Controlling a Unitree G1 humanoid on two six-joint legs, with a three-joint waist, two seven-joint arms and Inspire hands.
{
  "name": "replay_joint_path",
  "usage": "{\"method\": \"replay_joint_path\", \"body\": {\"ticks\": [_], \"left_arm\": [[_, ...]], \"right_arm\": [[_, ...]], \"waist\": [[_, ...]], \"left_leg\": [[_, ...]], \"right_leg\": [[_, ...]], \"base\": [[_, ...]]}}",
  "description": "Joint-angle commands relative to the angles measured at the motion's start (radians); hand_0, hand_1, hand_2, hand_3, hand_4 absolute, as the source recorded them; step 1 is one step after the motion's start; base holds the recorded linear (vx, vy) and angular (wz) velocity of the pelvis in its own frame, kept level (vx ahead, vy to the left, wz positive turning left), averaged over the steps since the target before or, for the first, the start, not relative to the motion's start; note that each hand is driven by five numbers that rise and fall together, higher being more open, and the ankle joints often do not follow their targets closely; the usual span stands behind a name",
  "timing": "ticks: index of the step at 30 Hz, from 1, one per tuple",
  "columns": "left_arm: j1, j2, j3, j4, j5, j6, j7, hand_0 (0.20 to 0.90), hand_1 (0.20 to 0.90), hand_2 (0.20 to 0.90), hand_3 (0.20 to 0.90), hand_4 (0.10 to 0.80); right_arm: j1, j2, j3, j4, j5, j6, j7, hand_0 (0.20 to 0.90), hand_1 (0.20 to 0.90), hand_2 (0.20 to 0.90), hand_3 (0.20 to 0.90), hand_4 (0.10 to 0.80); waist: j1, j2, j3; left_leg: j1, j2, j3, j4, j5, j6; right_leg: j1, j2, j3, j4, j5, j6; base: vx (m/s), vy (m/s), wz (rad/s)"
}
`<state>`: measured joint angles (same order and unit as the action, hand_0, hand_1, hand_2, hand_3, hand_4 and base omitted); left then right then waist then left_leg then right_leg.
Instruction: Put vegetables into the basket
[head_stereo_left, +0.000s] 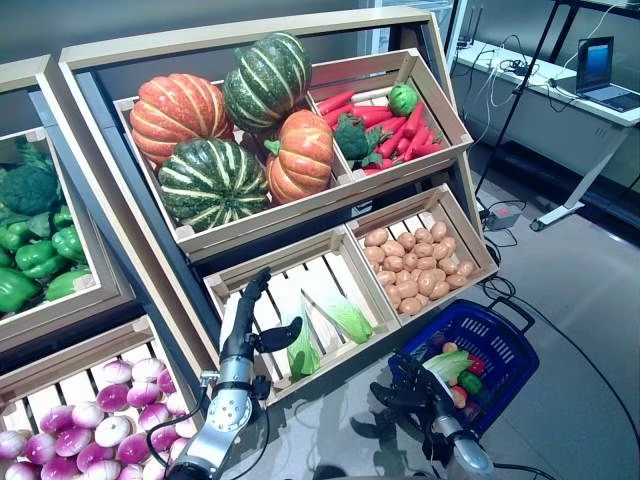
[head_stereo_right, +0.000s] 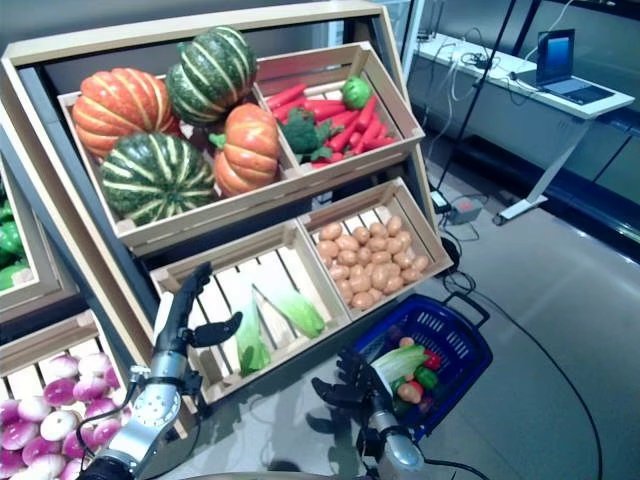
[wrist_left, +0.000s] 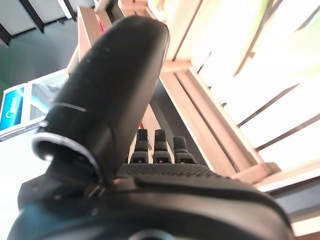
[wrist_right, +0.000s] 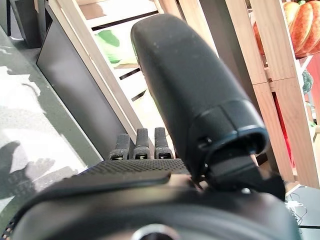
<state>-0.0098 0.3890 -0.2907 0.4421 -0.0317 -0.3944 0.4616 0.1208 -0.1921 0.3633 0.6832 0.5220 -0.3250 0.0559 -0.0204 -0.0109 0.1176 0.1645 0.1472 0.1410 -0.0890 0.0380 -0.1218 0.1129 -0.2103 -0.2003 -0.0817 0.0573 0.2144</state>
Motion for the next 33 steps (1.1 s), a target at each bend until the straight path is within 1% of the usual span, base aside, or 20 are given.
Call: {"method": "replay_joint_path", "body": {"ticks": [1, 3, 5, 6, 7, 11, 14, 16, 19, 21, 23, 27, 31, 32, 33], "left_arm": [[-0.220, 0.002, 0.051, -0.003, 0.042, -0.023, 0.099, 0.900, 0.900, 0.900, 0.900, 0.800], [-0.269, -0.007, 0.040, 0.019, 0.029, 0.009, 0.146, 0.900, 0.900, 0.900, 0.900, 0.800], [-0.295, -0.014, 0.033, 0.034, 0.020, 0.015, 0.169, 0.900, 0.900, 0.900, 0.900, 0.800], [-0.330, -0.024, 0.028, 0.050, 0.001, 0.012, 0.194, 0.900, 0.900, 0.900, 0.900, 0.800], [-0.340, -0.026, 0.028, 0.052, 0.000, 0.012, 0.205, 0.900, 0.900, 0.900, 0.900, 0.800], [-0.421, -0.022, 0.013, 0.087, -0.019, 0.004, 0.276, 0.900, 0.900, 0.900, 0.900, 0.800], [-0.493, -0.010, 0.013, 0.120, -0.031, 0.006, 0.312, 0.900, 0.900, 0.900, 0.900, 0.800], [-0.517, -0.007, 0.015, 0.136, -0.036, 0.006, 0.328, 0.900, 0.900, 0.900, 0.900, 0.800], [-0.600, 0.004, 0.023, 0.185, -0.028, 0.010, 0.376, 0.900, 0.900, 0.900, 0.900, 0.800], [-0.628, 0.013, 0.025, 0.199, -0.028, 0.021, 0.402, 0.900, 0.900, 0.900, 0.900, 0.800], [-0.670, 0.025, 0.028, 0.221, -0.036, 0.035, 0.427, 0.900, 0.900, 0.900, 0.900, 0.800], [-0.716, 0.034, 0.037, 0.241, -0.056, 0.061, 0.486, 0.900, 0.900, 0.900, 0.900, 0.800], [-0.750, 0.045, 0.048, 0.253, -0.085, 0.071, 0.494, 0.900, 0.900, 0.900, 0.900, 0.800], [-0.758, 0.051, 0.049, 0.254, -0.093, 0.072, 0.498, 0.900, 0.900, 0.900, 0.900, 0.800], [-0.771, 0.058, 0.051, 0.257, -0.108, 0.076, 0.500, 0.900, 0.900, 0.900, 0.900, 0.800]], "right_arm": [[-0.079, -0.010, 0.016, -0.147, 0.036, -0.049, -0.031, 0.900, 0.900, 0.900, 0.900, 0.800], [-0.092, -0.024, 0.022, -0.159, 0.050, -0.047, -0.039, 0.900, 0.900, 0.900, 0.900, 0.800], [-0.105, -0.033, 0.028, -0.163, 0.052, -0.051, -0.047, 0.900, 0.900, 0.900, 0.900, 0.800], [-0.126, -0.048, 0.035, -0.173, 0.059, -0.051, -0.061, 0.900, 0.900, 0.900, 0.900, 0.800], [-0.133, -0.053, 0.037, -0.176, 0.065, -0.053, -0.066, 0.900, 0.900, 0.900, 0.900, 0.800], [-0.181, -0.076, 0.056, -0.205, 0.093, -0.073, -0.107, 0.900, 0.900, 0.900, 0.900, 0.800], [-0.228, -0.089, 0.049, -0.227, 0.105, -0.053, -0.131, 0.900, 0.900, 0.900, 0.900, 0.800], [-0.243, -0.095, 0.047, -0.228, 0.108, -0.045, -0.139, 0.900, 0.900, 0.900, 0.900, 0.800], [-0.283, -0.111, 0.043, -0.211, 0.095, -0.030, -0.188, 0.900, 0.900, 0.900, 0.900, 0.800], [-0.294, -0.121, 0.040, -0.202, 0.097, -0.029, -0.203, 0.900, 0.900, 0.900, 0.900, 0.800], [-0.300, -0.130, 0.037, -0.191, 0.099, -0.040, -0.221, 0.900, 0.900, 0.900, 0.900, 0.800], [-0.303, -0.148, 0.037, -0.198, 0.095, -0.040, -0.256, 0.900, 0.900, 0.900, 0.900, 0.800], [-0.312, -0.160, 0.029, -0.204, 0.081, -0.029, -0.284, 0.900, 0.900, 0.900, 0.900, 0.800], [-0.311, -0.165, 0.026, -0.206, 0.080, -0.026, -0.287, 0.900, 0.900, 0.900, 0.900, 0.800], [-0.311, -0.170, 0.024, -0.205, 0.075, -0.023, -0.292, 0.900, 0.900, 0.900, 0.900, 0.800]], "waist": [[-0.026, -0.004, 0.063], [-0.033, -0.002, 0.089], [-0.035, -0.002, 0.104], [-0.039, -0.003, 0.133], [-0.041, -0.004, 0.145], [-0.047, -0.020, 0.213], [-0.056, -0.031, 0.250], [-0.059, -0.033, 0.258], [-0.071, -0.038, 0.286], [-0.076, -0.038, 0.294], [-0.084, -0.036, 0.307], [-0.096, -0.035, 0.319], [-0.105, -0.036, 0.328], [-0.106, -0.035, 0.333], [-0.108, -0.035, 0.335]], "left_leg": [[-0.053, -0.011, -0.008, 0.105, -0.061, 0.040], [-0.096, -0.007, -0.022, 0.162, -0.072, 0.039], [-0.135, -0.005, -0.025, 0.211, -0.082, 0.035], [-0.188, 0.001, -0.030, 0.275, -0.090, 0.028], [-0.207, 0.003, -0.033, 0.300, -0.095, 0.027], [-0.351, 0.014, -0.050, 0.461, -0.140, 0.031], [-0.453, 0.018, -0.060, 0.554, -0.166, 0.035], [-0.485, 0.021, -0.059, 0.585, -0.176, 0.036], [-0.588, 0.031, -0.055, 0.714, -0.229, 0.040], [-0.622, 0.039, -0.056, 0.757, -0.253, 0.041], [-0.677, 0.046, -0.062, 0.839, -0.290, 0.046], [-0.750, 0.050, -0.072, 0.943, -0.340, 0.046], [-0.806, 0.055, -0.077, 1.013, -0.373, 0.046], [-0.813, 0.059, -0.082, 1.047, -0.410, 0.039], [-0.831, 0.061, -0.084, 1.065, -0.418, 0.038]], "right_leg": [[-0.047, 0.009, 0.029, 0.158, -0.061, -0.074], [-0.089, 0.006, 0.049, 0.211, -0.085, -0.079], [-0.120, 0.002, 0.057, 0.244, -0.098, -0.081], [-0.168, -0.006, 0.067, 0.300, -0.110, -0.086], [-0.187, -0.009, 0.072, 0.326, -0.116, -0.089], [-0.324, -0.022, 0.109, 0.475, -0.155, -0.100], [-0.429, -0.020, 0.133, 0.573, -0.177, -0.107], [-0.458, -0.021, 0.137, 0.600, -0.187, -0.109], [-0.561, -0.021, 0.160, 0.730, -0.229, -0.112], [-0.597, -0.024, 0.164, 0.774, -0.248, -0.115], [-0.658, -0.035, 0.172, 0.853, -0.272, -0.119], [-0.739, -0.044, 0.188, 0.939, -0.302, -0.119], [-0.802, -0.047, 0.198, 0.991, -0.318, -0.119], [-0.811, -0.049, 0.202, 1.023, -0.348, -0.112], [-0.830, -0.049, 0.205, 1.037, -0.352, -0.112]], "base": [[-0.021, 0.049, -0.21], [-0.025, 0.050, -0.10], [-0.076, 0.046, -0.07], [-0.135, 0.055, -0.03], [-0.158, 0.056, 0.00], [-0.170, 0.045, -0.09], [-0.147, 0.045, -0.02], [-0.101, 0.043, -0.07], [-0.121, 0.055, -0.09], [-0.064, 0.046, -0.05], [-0.050, 0.053, -0.02], [-0.024, 0.056, 0.02], [-0.009, 0.062, 0.01], [0.039, 0.067, -0.03], [0.037, 0.065, 0.00]]}}
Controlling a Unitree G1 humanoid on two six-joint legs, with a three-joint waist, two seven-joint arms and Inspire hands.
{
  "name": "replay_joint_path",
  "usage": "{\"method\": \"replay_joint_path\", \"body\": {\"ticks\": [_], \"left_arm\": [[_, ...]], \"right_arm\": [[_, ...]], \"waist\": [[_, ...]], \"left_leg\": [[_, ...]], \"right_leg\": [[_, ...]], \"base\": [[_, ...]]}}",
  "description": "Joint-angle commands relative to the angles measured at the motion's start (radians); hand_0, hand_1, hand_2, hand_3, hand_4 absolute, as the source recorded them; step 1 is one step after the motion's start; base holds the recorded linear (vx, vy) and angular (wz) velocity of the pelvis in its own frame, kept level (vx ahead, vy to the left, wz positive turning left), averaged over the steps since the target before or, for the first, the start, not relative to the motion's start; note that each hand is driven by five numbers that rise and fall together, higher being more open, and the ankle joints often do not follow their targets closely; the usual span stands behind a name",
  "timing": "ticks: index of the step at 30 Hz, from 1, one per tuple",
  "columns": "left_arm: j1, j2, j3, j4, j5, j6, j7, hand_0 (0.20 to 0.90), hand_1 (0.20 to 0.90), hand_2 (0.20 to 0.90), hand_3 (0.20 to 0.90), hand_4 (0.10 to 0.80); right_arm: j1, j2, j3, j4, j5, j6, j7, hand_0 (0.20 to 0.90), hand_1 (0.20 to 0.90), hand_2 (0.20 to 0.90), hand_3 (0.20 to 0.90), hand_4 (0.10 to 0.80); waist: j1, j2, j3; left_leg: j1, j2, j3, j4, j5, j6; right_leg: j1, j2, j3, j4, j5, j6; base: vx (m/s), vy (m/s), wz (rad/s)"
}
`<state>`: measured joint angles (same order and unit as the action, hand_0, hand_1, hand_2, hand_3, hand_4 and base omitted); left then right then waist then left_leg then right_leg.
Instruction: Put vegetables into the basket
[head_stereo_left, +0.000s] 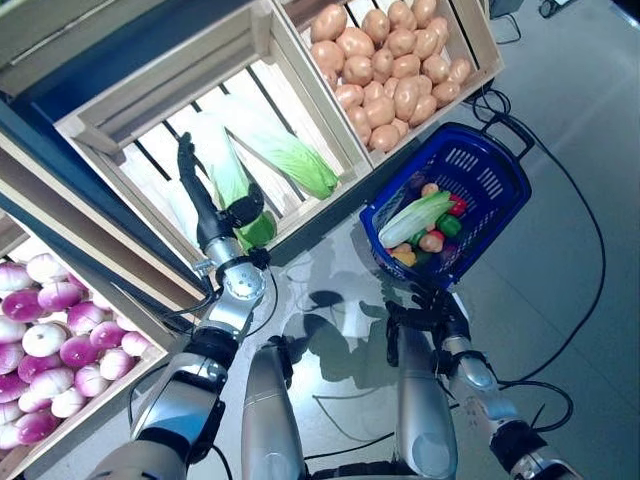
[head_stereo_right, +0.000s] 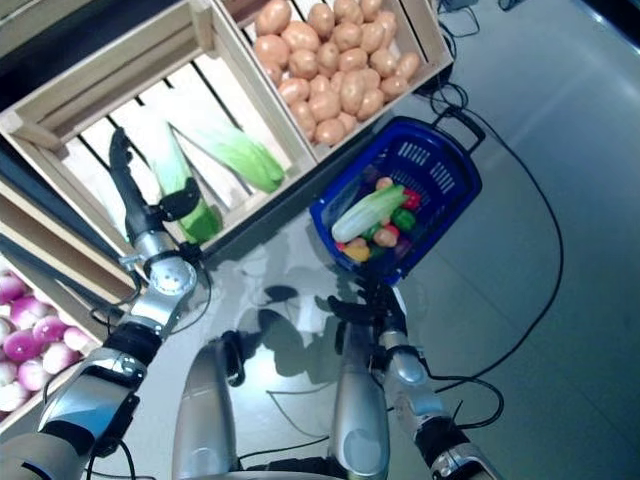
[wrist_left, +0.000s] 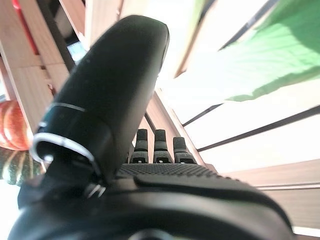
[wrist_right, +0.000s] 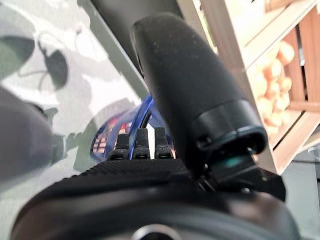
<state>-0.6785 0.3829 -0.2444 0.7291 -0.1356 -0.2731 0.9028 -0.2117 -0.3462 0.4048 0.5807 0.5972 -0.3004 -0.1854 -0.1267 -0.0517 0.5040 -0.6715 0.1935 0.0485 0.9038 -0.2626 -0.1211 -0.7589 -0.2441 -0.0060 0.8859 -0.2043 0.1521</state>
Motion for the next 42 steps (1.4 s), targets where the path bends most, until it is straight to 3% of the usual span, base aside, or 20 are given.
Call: {"method": "replay_joint_path", "body": {"ticks": [1, 9, 14, 24, 31, 39, 40, 41, 42], "left_arm": [[-0.113, 0.073, 0.006, -0.032, -0.015, -0.038, 0.060, 0.900, 0.900, 0.900, 0.900, 0.800], [-0.216, 0.120, 0.013, 0.028, -0.167, -0.007, 0.040, 0.900, 0.900, 0.900, 0.900, 0.800], [-0.304, 0.145, -0.005, 0.121, -0.267, 0.029, -0.041, 0.900, 0.900, 0.900, 0.900, 0.800], [-0.350, 0.162, 0.012, 0.238, -0.543, 0.120, -0.155, 0.900, 0.900, 0.900, 0.900, 0.800], [-0.374, 0.172, -0.016, 0.362, -0.622, 0.241, -0.225, 0.900, 0.900, 0.900, 0.900, 0.800], [-0.364, 0.177, -0.044, 0.441, -0.604, 0.359, -0.328, 0.900, 0.900, 0.900, 0.900, 0.800], [-0.365, 0.180, -0.047, 0.441, -0.612, 0.350, -0.341, 0.646, 0.646, 0.646, 0.646, 0.631], [-0.366, 0.182, -0.049, 0.443, -0.619, 0.333, -0.354, 0.300, 0.300, 0.300, 0.300, 0.400], [-0.367, 0.184, -0.049, 0.442, -0.621, 0.319, -0.369, 0.300, 0.300, 0.300, 0.300, 0.400]], "right_arm": [[0.022, -0.021, -0.020, -0.105, -0.005, -0.046, -0.055, 0.900, 0.900, 0.900, 0.900, 0.800], [0.008, -0.049, -0.041, -0.097, -0.002, -0.030, -0.083, 0.900, 0.900, 0.900, 0.900, 0.800], [-0.023, -0.057, -0.046, -0.087, 0.004, -0.017, -0.111, 0.900, 0.900, 0.900, 0.900, 0.800], [-0.021, -0.076, -0.075, -0.068, 0.022, -0.032, -0.117, 0.900, 0.900, 0.900, 0.900, 0.800], [-0.048, -0.079, -0.069, -0.051, 0.047, -0.033, -0.124, 0.900, 0.900, 0.900, 0.900, 0.800], [-0.101, -0.079, -0.078, -0.036, 0.069, 0.009, -0.147, 0.900, 0.900, 0.900, 0.900, 0.800], [-0.107, -0.081, -0.077, -0.036, 0.076, 0.012, -0.150, 0.900, 0.900, 0.900, 0.900, 0.800], [-0.115, -0.083, -0.078, -0.034, 0.083, 0.017, -0.151, 0.900, 0.900, 0.900, 0.900, 0.800], [-0.120, -0.085, -0.080, -0.030, 0.091, 0.018, -0.150, 0.900, 0.900, 0.900, 0.900, 0.800]], "waist": [[-0.002, 0.006, -0.050], [-0.023, -0.001, -0.037], [-0.036, -0.009, -0.034], [-0.052, -0.024, -0.028], [-0.052, -0.031, -0.033], [-0.043, -0.026, -0.039], [-0.041, -0.025, -0.039], [-0.040, -0.024, -0.039], [-0.039, -0.024, -0.039]], "left_leg": [[-0.009, 0.015, 0.007, 0.084, -0.121, 0.038], [-0.123, 0.031, -0.006, 0.188, -0.148, 0.033], [-0.200, 0.040, -0.017, 0.249, -0.160, 0.033], [-0.306, 0.057, -0.028, 0.335, -0.178, 0.040], [-0.333, 0.065, -0.029, 0.363, -0.184, 0.043], [-0.340, 0.070, -0.029, 0.364, -0.176, 0.039], [-0.339, 0.071, -0.028, 0.362, -0.175, 0.039], [-0.336, 0.070, -0.028, 0.359, -0.175, 0.040], [-0.333, 0.069, -0.028, 0.357, -0.175, 0.040]], "right_leg": [[0.026, -0.014, 0.012, 0.079, -0.091, -0.048], [-0.084, -0.010, 0.024, 0.153, -0.100, -0.043], [-0.158, -0.005, 0.031, 0.193, -0.098, -0.038], [-0.259, -0.003, 0.027, 0.256, -0.100, -0.037], [-0.283, -0.014, 0.017, 0.273, -0.101, -0.039], [-0.289, -0.026, 0.009, 0.278, -0.098, -0.041], [-0.288, -0.027, 0.008, 0.277, -0.098, -0.041], [-0.285, -0.028, 0.007, 0.276, -0.098, -0.042], [-0.283, -0.028, 0.006, 0.275, -0.100, -0.042]], "base": [[-0.028, 0.062, 0.02], [-0.032, 0.039, -0.05], [-0.031, 0.016, -0.05], [-0.030, -0.004, -0.04], [-0.018, -0.021, -0.03], [-0.020, -0.025, -0.02], [-0.025, -0.043, 0.13], [-0.015, -0.034, 0.31], [-0.013, -0.030, 0.16]]}}
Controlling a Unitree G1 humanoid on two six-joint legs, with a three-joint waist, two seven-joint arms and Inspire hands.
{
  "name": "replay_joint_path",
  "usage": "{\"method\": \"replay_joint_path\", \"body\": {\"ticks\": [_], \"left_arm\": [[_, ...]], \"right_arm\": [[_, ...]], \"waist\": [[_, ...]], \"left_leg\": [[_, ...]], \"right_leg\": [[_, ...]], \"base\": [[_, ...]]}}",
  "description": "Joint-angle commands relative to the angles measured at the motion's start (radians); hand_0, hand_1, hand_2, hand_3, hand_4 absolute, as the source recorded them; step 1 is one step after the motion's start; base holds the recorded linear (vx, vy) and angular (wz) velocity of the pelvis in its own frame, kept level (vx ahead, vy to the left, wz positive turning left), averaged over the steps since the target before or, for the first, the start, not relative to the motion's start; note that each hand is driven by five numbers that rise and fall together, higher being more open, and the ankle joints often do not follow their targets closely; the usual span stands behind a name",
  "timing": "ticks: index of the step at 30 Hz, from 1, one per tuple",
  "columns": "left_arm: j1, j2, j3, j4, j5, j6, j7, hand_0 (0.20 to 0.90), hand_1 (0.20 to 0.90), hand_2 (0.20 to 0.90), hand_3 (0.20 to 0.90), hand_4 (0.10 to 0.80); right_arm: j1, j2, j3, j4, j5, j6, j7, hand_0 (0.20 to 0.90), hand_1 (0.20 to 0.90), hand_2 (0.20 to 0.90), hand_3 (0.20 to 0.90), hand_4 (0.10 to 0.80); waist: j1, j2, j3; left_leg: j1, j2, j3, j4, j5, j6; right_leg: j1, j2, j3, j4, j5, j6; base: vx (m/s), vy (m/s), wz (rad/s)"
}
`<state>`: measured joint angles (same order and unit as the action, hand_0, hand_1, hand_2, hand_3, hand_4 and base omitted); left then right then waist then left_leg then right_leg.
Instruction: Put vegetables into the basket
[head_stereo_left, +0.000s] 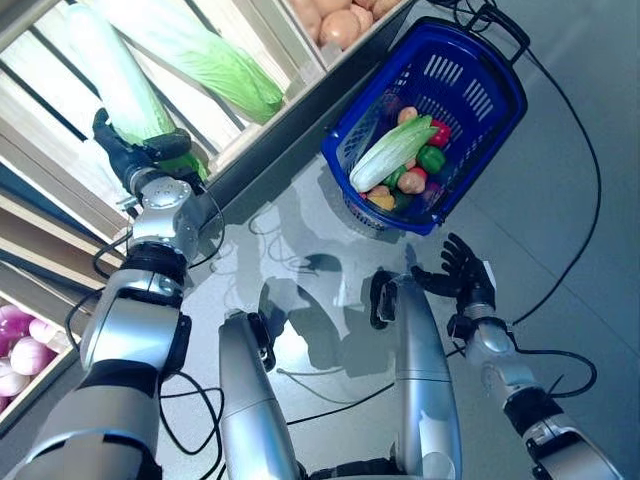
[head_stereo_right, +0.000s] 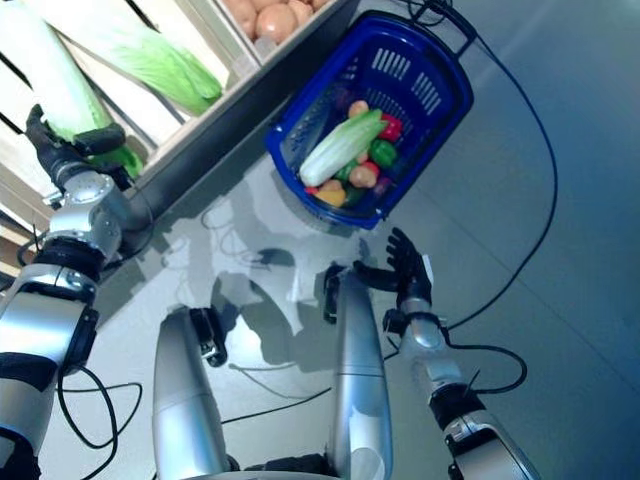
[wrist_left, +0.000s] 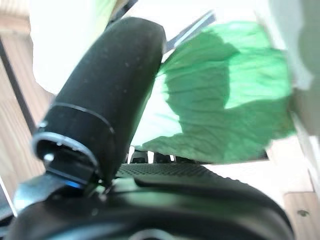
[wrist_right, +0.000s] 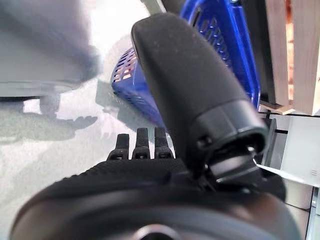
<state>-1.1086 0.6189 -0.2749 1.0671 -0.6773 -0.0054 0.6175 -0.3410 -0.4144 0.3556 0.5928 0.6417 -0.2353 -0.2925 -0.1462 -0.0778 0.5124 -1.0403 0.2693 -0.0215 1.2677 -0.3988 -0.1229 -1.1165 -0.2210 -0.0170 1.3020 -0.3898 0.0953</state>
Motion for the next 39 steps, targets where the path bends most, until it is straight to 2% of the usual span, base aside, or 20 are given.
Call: {"method": "replay_joint_path", "body": {"ticks": [1, 9, 15, 19, 22, 23, 24, 25, 26, 27, 29, 31, 39], "left_arm": [[0.065, -0.051, -0.018, 0.100, -0.080, 0.049, -0.088, 0.300, 0.300, 0.300, 0.300, 0.400], [0.071, -0.030, -0.018, 0.087, -0.092, 0.029, -0.098, 0.300, 0.300, 0.300, 0.300, 0.400], [0.096, -0.021, -0.001, 0.105, -0.110, -0.011, -0.140, 0.300, 0.300, 0.300, 0.300, 0.400], [0.151, -0.011, 0.029, 0.086, -0.119, -0.026, -0.169, 0.300, 0.300, 0.300, 0.300, 0.400], [0.232, -0.027, 0.057, 0.051, -0.101, -0.038, -0.188, 0.300, 0.300, 0.300, 0.300, 0.400], [0.233, -0.028, 0.057, 0.050, -0.101, -0.038, -0.188, 0.300, 0.300, 0.300, 0.300, 0.400], [0.289, -0.047, 0.068, 0.014, -0.102, -0.048, -0.191, 0.300, 0.300, 0.300, 0.300, 0.400], [0.295, -0.050, 0.068, 0.012, -0.102, -0.049, -0.193, 0.300, 0.300, 0.300, 0.300, 0.400], [0.314, -0.055, 0.075, -0.003, -0.099, -0.050, -0.193, 0.300, 0.300, 0.300, 0.300, 0.400], [0.393, -0.082, 0.103, -0.059, -0.086, -0.078, -0.196, 0.300, 0.300, 0.300, 0.300, 0.400], [0.431, -0.096, 0.117, -0.091, -0.080, -0.098, -0.201, 0.300, 0.300, 0.300, 0.300, 0.400], [0.499, -0.130, 0.142, -0.162, -0.063, -0.111, -0.194, 0.300, 0.300, 0.300, 0.300, 0.400], [0.637, -0.218, 0.182, -0.297, -0.010, -0.157, -0.167, 0.300, 0.300, 0.300, 0.300, 0.400]], "right_arm": [[0.006, -0.017, -0.031, -0.039, 0.051, -0.049, -0.040, 0.900, 0.900, 0.900, 0.900, 0.800], [-0.037, -0.028, -0.044, 0.030, 0.092, -0.060, -0.005, 0.900, 0.900, 0.900, 0.900, 0.800], [-0.052, -0.035, -0.045, 0.069, 0.105, -0.095, 0.028, 0.900, 0.900, 0.900, 0.900, 0.800], [-0.026, -0.030, -0.053, 0.070, 0.100, -0.118, 0.039, 0.900, 0.900, 0.900, 0.900, 0.800], [0.021, -0.001, -0.053, 0.074, 0.073, -0.156, 0.042, 0.900, 0.900, 0.900, 0.900, 0.800], [0.021, -0.001, -0.053, 0.074, 0.073, -0.156, 0.041, 0.900, 0.900, 0.900, 0.900, 0.800], [0.058, 0.019, -0.049, 0.055, 0.058, -0.174, 0.031, 0.900, 0.900, 0.900, 0.900, 0.800], [0.062, 0.020, -0.049, 0.054, 0.057, -0.175, 0.030, 0.900, 0.900, 0.900, 0.900, 0.800], [0.076, 0.026, -0.049, 0.047, 0.049, -0.178, 0.026, 0.900, 0.900, 0.900, 0.900, 0.800], [0.130, 0.051, -0.051, 0.023, 0.024, -0.201, 0.020, 0.900, 0.900, 0.900, 0.900, 0.800], [0.159, 0.061, -0.051, 0.009, 0.014, -0.214, 0.019, 0.900, 0.900, 0.900, 0.900, 0.800], [0.215, 0.078, -0.060, -0.011, -0.013, -0.221, 0.024, 0.900, 0.900, 0.900, 0.900, 0.800], [0.293, 0.126, -0.085, -0.074, -0.064, -0.218, 0.031, 0.900, 0.900, 0.900, 0.900, 0.800]], "waist": [[-0.018, 0.003, -0.048], [-0.008, 0.017, -0.063], [-0.007, 0.030, -0.084], [-0.006, 0.039, -0.120], [-0.001, 0.048, -0.159], [-0.001, 0.048, -0.159], [0.002, 0.052, -0.184], [0.002, 0.052, -0.183], [0.004, 0.053, -0.189], [0.007, 0.057, -0.221], [0.009, 0.057, -0.232], [0.011, 0.063, -0.267], [0.019, 0.078, -0.355]], "left_leg": [[0.036, -0.007, 0.042, -0.007, -0.039, 0.042], [0.092, -0.010, 0.047, -0.051, -0.030, 0.047], [0.207, -0.016, 0.062, -0.139, -0.014, 0.051], [0.321, -0.017, 0.085, -0.226, -0.001, 0.054], [0.433, -0.026, 0.104, -0.325, 0.024, 0.058], [0.435, -0.027, 0.104, -0.326, 0.025, 0.058], [0.485, -0.033, 0.119, -0.404, 0.077, 0.066], [0.498, -0.033, 0.115, -0.393, 0.049, 0.060], [0.516, -0.036, 0.118, -0.412, 0.055, 0.060], [0.583, -0.046, 0.136, -0.509, 0.110, 0.071], [0.620, -0.049, 0.141, -0.550, 0.125, 0.072], [0.698, -0.058, 0.159, -0.633, 0.152, 0.073], [0.925, -0.079, 0.198, -0.906, 0.262, 0.057]], "right_leg": [[0.076, -0.052, 0.016, -0.141, 0.085, 0.013], [0.129, -0.045, 0.011, -0.167, 0.076, 0.005], [0.239, -0.036, 0.013, -0.228, 0.066, -0.005], [0.344, -0.041, 0.008, -0.289, 0.063, -0.011], [0.447, -0.044, -0.003, -0.356, 0.070, -0.015], [0.449, -0.044, -0.003, -0.357, 0.070, -0.015], [0.499, -0.044, -0.015, -0.423, 0.110, -0.025], [0.511, -0.045, -0.012, -0.410, 0.084, -0.017], [0.529, -0.044, -0.015, -0.425, 0.087, -0.017], [0.594, -0.041, -0.024, -0.512, 0.132, -0.021], [0.632, -0.041, -0.026, -0.550, 0.143, -0.019], [0.716, -0.035, -0.036, -0.639, 0.164, -0.010], [0.959, -0.023, -0.090, -0.934, 0.255, 0.021]], "base": [[0.000, 0.000, 0.00], [0.000, -0.022, -0.04], [0.026, -0.010, -0.02], [0.101, -0.016, -0.03], [0.114, -0.015, 0.00], [0.053, -0.025, 0.03], [0.085, -0.014, 0.03], [0.114, -0.017, 0.08], [0.150, -0.026, 0.16], [0.119, -0.039, 0.18], [0.109, -0.029, 0.05], [0.162, -0.016, -0.05], [0.105, -0.031, -0.06]]}}
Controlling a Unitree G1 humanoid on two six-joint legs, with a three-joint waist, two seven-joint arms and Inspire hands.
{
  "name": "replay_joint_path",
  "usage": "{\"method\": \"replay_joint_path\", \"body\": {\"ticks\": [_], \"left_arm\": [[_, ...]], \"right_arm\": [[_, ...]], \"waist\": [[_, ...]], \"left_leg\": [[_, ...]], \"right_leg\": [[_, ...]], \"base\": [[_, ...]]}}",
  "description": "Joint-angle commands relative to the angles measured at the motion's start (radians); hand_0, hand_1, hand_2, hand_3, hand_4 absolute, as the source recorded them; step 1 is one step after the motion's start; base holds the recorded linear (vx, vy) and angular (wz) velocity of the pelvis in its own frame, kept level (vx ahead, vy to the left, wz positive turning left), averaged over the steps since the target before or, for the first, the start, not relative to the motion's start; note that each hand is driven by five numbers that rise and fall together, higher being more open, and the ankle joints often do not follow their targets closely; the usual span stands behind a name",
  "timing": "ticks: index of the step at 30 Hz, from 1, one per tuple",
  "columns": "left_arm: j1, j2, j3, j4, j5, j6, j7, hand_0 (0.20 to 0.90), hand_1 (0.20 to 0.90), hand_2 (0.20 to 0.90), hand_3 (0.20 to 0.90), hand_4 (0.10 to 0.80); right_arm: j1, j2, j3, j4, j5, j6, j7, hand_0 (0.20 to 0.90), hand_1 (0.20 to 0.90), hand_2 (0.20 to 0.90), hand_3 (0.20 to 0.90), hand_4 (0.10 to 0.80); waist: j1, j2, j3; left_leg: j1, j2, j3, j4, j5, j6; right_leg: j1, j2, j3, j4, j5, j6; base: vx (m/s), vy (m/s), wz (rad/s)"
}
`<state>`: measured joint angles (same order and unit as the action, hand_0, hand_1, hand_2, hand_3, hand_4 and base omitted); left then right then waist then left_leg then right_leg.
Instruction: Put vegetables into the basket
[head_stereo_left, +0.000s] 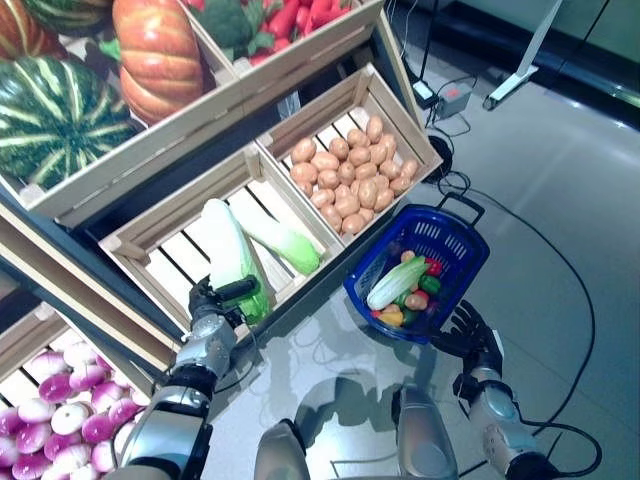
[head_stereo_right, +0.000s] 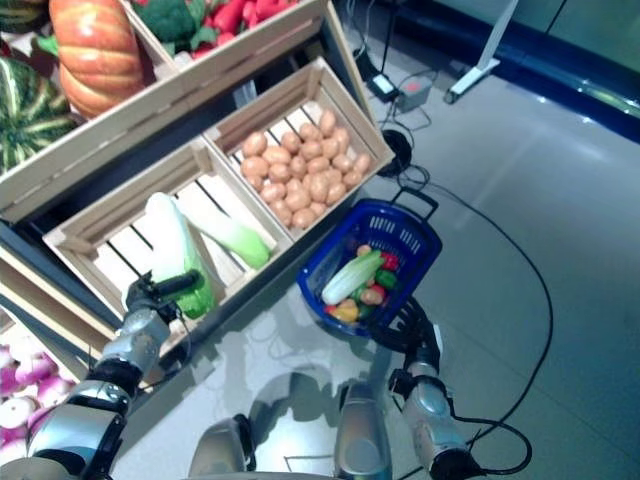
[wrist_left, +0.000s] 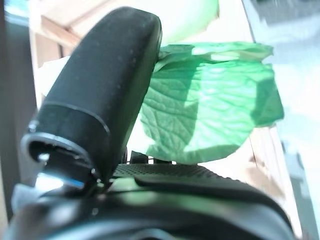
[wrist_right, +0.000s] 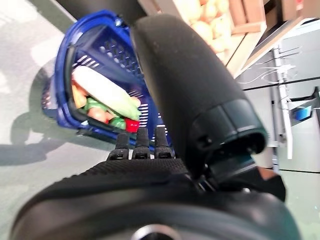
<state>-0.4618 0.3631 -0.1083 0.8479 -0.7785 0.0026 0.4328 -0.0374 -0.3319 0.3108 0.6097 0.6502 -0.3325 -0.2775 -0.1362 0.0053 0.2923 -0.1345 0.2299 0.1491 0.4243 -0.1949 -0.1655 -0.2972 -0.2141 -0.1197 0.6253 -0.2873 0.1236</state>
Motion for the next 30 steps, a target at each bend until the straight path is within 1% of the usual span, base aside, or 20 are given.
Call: {"method": "replay_joint_path", "body": {"ticks": [1, 4, 6, 7, 8, 9, 12, 15, 16, 18, 19, 20, 21, 22, 25, 26, 28, 30], "left_arm": [[0.004, 0.029, 0.013, -0.088, 0.106, -0.171, 0.022, 0.300, 0.300, 0.300, 0.300, 0.400], [0.042, 0.010, 0.003, -0.115, 0.141, -0.196, 0.030, 0.300, 0.300, 0.300, 0.300, 0.400], [0.073, -0.004, -0.006, -0.151, 0.185, -0.230, 0.027, 0.300, 0.300, 0.300, 0.300, 0.400], [0.089, -0.012, -0.014, -0.175, 0.209, -0.250, 0.030, 0.300, 0.300, 0.300, 0.300, 0.400], [0.102, -0.018, -0.019, -0.195, 0.232, -0.259, 0.025, 0.300, 0.300, 0.300, 0.300, 0.400], [0.113, -0.024, -0.022, -0.215, 0.244, -0.266, 0.015, 0.300, 0.300, 0.300, 0.300, 0.400], [0.147, -0.046, -0.036, -0.280, 0.240, -0.261, -0.013, 0.300, 0.300, 0.300, 0.300, 0.400], [0.179, -0.061, -0.072, -0.380, 0.261, -0.241, -0.037, 0.300, 0.300, 0.300, 0.300, 0.400], [0.179, -0.061, -0.073, -0.381, 0.262, -0.241, -0.036, 0.300, 0.300, 0.300, 0.300, 0.400], [0.202, -0.052, -0.100, -0.478, 0.338, -0.229, -0.061, 0.300, 0.300, 0.300, 0.300, 0.400], [0.203, -0.049, -0.104, -0.491, 0.360, -0.228, -0.067, 0.300, 0.300, 0.300, 0.300, 0.400], [0.205, -0.042, -0.118, -0.513, 0.411, -0.225, -0.073, 0.300, 0.300, 0.300, 0.300, 0.400], [0.205, -0.042, -0.122, -0.517, 0.424, -0.229, -0.074, 0.300, 0.300, 0.300, 0.300, 0.400], [0.201, -0.027, -0.134, -0.540, 0.460, -0.216, -0.083, 0.300, 0.300, 0.300, 0.300, 0.400], [0.200, -0.004, -0.142, -0.540, 0.510, -0.234, -0.117, 0.300, 0.300, 0.300, 0.300, 0.400], [0.195, 0.009, -0.146, -0.540, 0.539, -0.241, -0.133, 0.300, 0.300, 0.300, 0.300, 0.400], [0.185, 0.021, -0.156, -0.544, 0.586, -0.254, -0.141, 0.300, 0.300, 0.300, 0.300, 0.400], [0.179, 0.029, -0.163, -0.547, 0.611, -0.264, -0.147, 0.300, 0.300, 0.300, 0.300, 0.400]], "right_arm": [[-0.011, 0.048, -0.041, -0.099, -0.069, -0.121, 0.022, 0.900, 0.900, 0.900, 0.900, 0.800], [-0.010, 0.059, -0.037, -0.121, -0.051, -0.127, 0.046, 0.900, 0.900, 0.900, 0.900, 0.800], [-0.010, 0.067, -0.036, -0.146, -0.041, -0.130, 0.070, 0.900, 0.900, 0.900, 0.900, 0.800], [-0.009, 0.070, -0.035, -0.156, -0.053, -0.136, 0.065, 0.900, 0.900, 0.900, 0.900, 0.800], [-0.007, 0.073, -0.036, -0.158, -0.094, -0.141, 0.030, 0.900, 0.900, 0.900, 0.900, 0.800], [-0.010, 0.069, -0.041, -0.162, -0.098, -0.138, 0.012, 0.900, 0.900, 0.900, 0.900, 0.800], [-0.018, 0.088, -0.061, -0.195, -0.012, -0.120, 0.029, 0.900, 0.900, 0.900, 0.900, 0.800], [-0.026, 0.116, -0.084, -0.253, 0.074, -0.086, 0.102, 0.900, 0.900, 0.900, 0.900, 0.800], [-0.026, 0.116, -0.084, -0.253, 0.074, -0.086, 0.102, 0.900, 0.900, 0.900, 0.900, 0.800], [-0.037, 0.121, -0.099, -0.315, 0.102, -0.063, 0.160, 0.900, 0.900, 0.900, 0.900, 0.800], [-0.040, 0.120, -0.103, -0.324, 0.099, -0.066, 0.160, 0.900, 0.900, 0.900, 0.900, 0.800], [-0.054, 0.110, -0.119, -0.339, 0.088, -0.072, 0.142, 0.900, 0.900, 0.900, 0.900, 0.800], [-0.059, 0.107, -0.123, -0.342, 0.088, -0.077, 0.141, 0.900, 0.900, 0.900, 0.900, 0.800], [-0.086, 0.091, -0.148, -0.359, 0.101, -0.066, 0.143, 0.900, 0.900, 0.900, 0.900, 0.800], [-0.132, 0.062, -0.187, -0.373, 0.152, -0.032, 0.177, 0.900, 0.900, 0.900, 0.900, 0.800], [-0.158, 0.043, -0.205, -0.369, 0.197, 0.003, 0.204, 0.900, 0.900, 0.900, 0.900, 0.800], [-0.189, 0.028, -0.218, -0.356, 0.239, 0.032, 0.235, 0.900, 0.900, 0.900, 0.900, 0.800], [-0.202, 0.021, -0.225, -0.348, 0.262, 0.041, 0.252, 0.900, 0.900, 0.900, 0.900, 0.800]], "waist": [[0.012, -0.004, -0.143], [0.020, 0.001, -0.161], [0.028, 0.003, -0.171], [0.033, 0.004, -0.176], [0.037, 0.005, -0.181], [0.043, 0.006, -0.186], [0.056, 0.006, -0.198], [0.071, 0.003, -0.207], [0.071, 0.003, -0.206], [0.090, -0.005, -0.210], [0.093, -0.007, -0.211], [0.101, -0.013, -0.214], [0.104, -0.015, -0.215], [0.111, -0.021, -0.217], [0.120, -0.031, -0.221], [0.125, -0.035, -0.225], [0.132, -0.039, -0.228], [0.136, -0.042, -0.231]], "left_leg": [[0.041, -0.044, 0.028, -0.096, 0.072, 0.098], [0.107, -0.058, 0.030, -0.192, 0.109, 0.093], [0.149, -0.070, 0.030, -0.253, 0.132, 0.091], [0.167, -0.074, 0.032, -0.282, 0.143, 0.091], [0.182, -0.078, 0.034, -0.305, 0.150, 0.090], [0.195, -0.081, 0.034, -0.328, 0.157, 0.091], [0.230, -0.093, 0.028, -0.392, 0.175, 0.091], [0.260, -0.104, 0.021, -0.450, 0.191, 0.093], [0.262, -0.104, 0.022, -0.452, 0.191, 0.093], [0.277, -0.113, 0.014, -0.497, 0.202, 0.093], [0.277, -0.115, 0.011, -0.501, 0.203, 0.093], [0.276, -0.118, 0.005, -0.507, 0.201, 0.094], [0.276, -0.119, 0.004, -0.508, 0.201, 0.094], [0.276, -0.121, 0.002, -0.510, 0.196, 0.095], [0.283, -0.119, 0.013, -0.509, 0.189, 0.096], [0.289, -0.120, 0.016, -0.511, 0.186, 0.096], [0.293, -0.122, 0.017, -0.512, 0.181, 0.096], [0.294, -0.123, 0.014, -0.512, 0.178, 0.097]], "right_leg": [[0.165, -0.027, 0.006, -0.294, 0.164, -0.003], [0.234, -0.015, -0.011, -0.386, 0.194, 0.007], [0.278, -0.007, -0.019, -0.446, 0.220, 0.015], [0.297, -0.004, -0.025, -0.474, 0.234, 0.018], [0.311, -0.001, -0.031, -0.495, 0.246, 0.020], [0.325, 0.002, -0.036, -0.516, 0.257, 0.023], [0.358, 0.012, -0.043, -0.574, 0.287, 0.026], [0.390, 0.022, -0.051, -0.634, 0.319, 0.030], [0.391, 0.022, -0.051, -0.635, 0.319, 0.030], [0.413, 0.032, -0.072, -0.680, 0.341, 0.033], [0.416, 0.034, -0.074, -0.686, 0.344, 0.033], [0.420, 0.037, -0.080, -0.697, 0.349, 0.035], [0.420, 0.038, -0.082, -0.698, 0.349, 0.035], [0.420, 0.037, -0.088, -0.701, 0.352, 0.037], [0.426, 0.036, -0.095, -0.703, 0.353, 0.036], [0.430, 0.037, -0.099, -0.707, 0.353, 0.036], [0.434, 0.038, -0.103, -0.711, 0.353, 0.035], [0.437, 0.038, -0.105, -0.712, 0.352, 0.034]], "base": [[0.057, -0.053, 0.05], [0.053, -0.040, 0.03], [0.041, -0.058, 0.03], [0.023, -0.055, 0.00], [0.019, -0.048, 0.01], [0.026, -0.036, 0.06], [0.017, -0.019, 0.06], [0.011, -0.023, -0.01], [0.012, -0.041, -0.01], [0.008, -0.055, 0.00], [-0.001, -0.067, 0.13], [-0.005, -0.053, 0.12], [-0.013, -0.072, 0.12], [-0.005, -0.058, 0.05], [0.017, -0.041, 0.06], [0.030, -0.021, 0.02], [0.037, -0.023, 0.01], [0.000, 0.000, 0.00]]}}
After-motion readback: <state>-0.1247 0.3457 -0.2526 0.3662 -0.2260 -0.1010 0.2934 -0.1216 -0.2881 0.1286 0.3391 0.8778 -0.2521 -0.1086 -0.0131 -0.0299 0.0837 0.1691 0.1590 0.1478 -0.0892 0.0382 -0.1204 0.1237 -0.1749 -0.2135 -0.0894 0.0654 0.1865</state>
